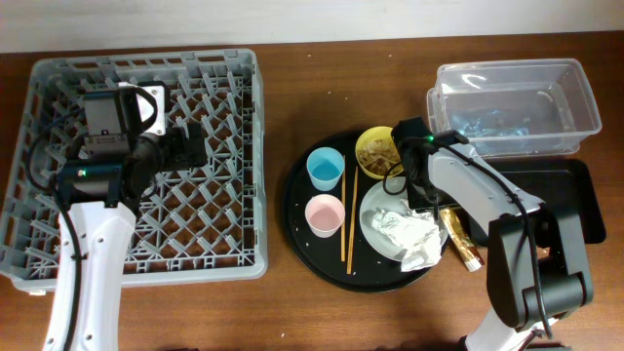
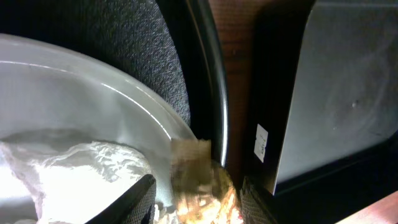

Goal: Sort waste into correct bins and load items into the dishwasher rack
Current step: 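Carry the gold wrapper right and drop it into the clear bin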

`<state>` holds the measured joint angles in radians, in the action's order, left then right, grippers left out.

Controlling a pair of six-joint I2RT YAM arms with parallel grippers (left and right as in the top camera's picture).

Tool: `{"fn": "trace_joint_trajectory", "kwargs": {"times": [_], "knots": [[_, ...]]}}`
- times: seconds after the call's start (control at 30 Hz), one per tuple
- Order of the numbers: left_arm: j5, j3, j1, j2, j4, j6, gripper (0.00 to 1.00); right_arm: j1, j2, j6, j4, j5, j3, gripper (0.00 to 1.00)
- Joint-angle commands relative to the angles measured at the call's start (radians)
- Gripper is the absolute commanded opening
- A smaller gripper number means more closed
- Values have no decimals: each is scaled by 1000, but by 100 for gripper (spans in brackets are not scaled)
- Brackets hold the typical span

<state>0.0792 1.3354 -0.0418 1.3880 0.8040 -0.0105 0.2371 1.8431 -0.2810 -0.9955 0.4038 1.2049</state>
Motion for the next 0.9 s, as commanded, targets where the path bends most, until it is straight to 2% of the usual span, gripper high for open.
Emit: {"fn": "trace_joint_trajectory", "kwargs": {"times": [0.0, 0.07, 0.2, 0.27, 0.33, 0.5, 0.67, 0.77, 0.87], "knots": [[11, 22, -7, 4, -2, 16, 99, -3, 9, -9, 13, 29, -11, 44], [11, 22, -7, 4, -2, 16, 99, -3, 9, -9, 18, 19, -22, 39], [11, 22, -7, 4, -2, 16, 99, -3, 9, -9, 40, 16, -48, 38], [11, 22, -7, 4, -2, 16, 99, -3, 9, -9, 43, 16, -48, 18], [11, 22, -7, 4, -2, 16, 99, -3, 9, -9, 43, 16, -48, 4], [11, 22, -7, 4, -2, 16, 99, -3, -40, -15, -69, -25, 39, 4], [11, 22, -7, 4, -2, 16, 99, -3, -166, 3, -285, -151, 348, 4], [11, 22, -7, 4, -2, 16, 99, -11, -217, 3, -257, -158, 491, 4], [11, 22, -7, 4, -1, 16, 99, -85, -221, 3, -169, -158, 537, 4]]}}
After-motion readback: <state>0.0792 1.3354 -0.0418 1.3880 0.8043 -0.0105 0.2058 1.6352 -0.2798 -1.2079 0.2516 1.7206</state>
